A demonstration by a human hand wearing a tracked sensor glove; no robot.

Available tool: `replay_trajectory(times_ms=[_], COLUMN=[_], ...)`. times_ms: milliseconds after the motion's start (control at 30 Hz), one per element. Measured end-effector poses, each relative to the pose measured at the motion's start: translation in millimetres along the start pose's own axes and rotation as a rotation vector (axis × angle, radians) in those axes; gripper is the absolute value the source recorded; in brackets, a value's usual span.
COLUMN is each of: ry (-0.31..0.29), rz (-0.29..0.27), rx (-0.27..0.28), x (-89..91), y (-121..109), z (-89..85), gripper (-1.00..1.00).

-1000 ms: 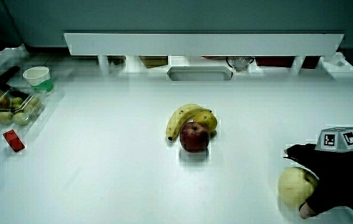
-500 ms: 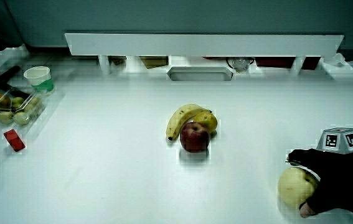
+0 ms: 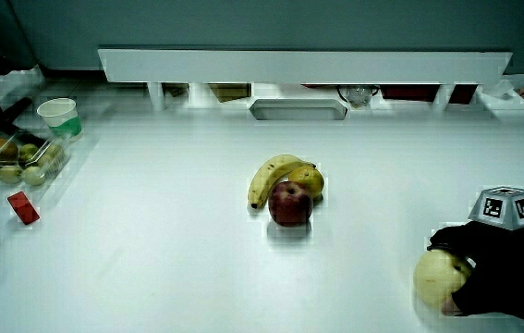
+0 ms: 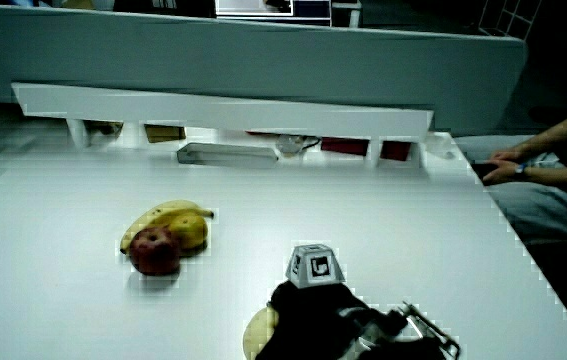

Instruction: Pick pear no leg

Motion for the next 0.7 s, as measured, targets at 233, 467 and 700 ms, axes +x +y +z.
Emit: replay_trajectory(times_ms=[233,467,700], ry=[-0.02,-0.008,-0.017], rz=[0.019,0.044,0.043], rx=[0.028,0.068,0.156], x=[-3.6,-6.4,-8.6], y=[-1.0,-9.7,-17.3], z=[1.2,18.1,48.7], gripper=[1.0,1.0,1.0])
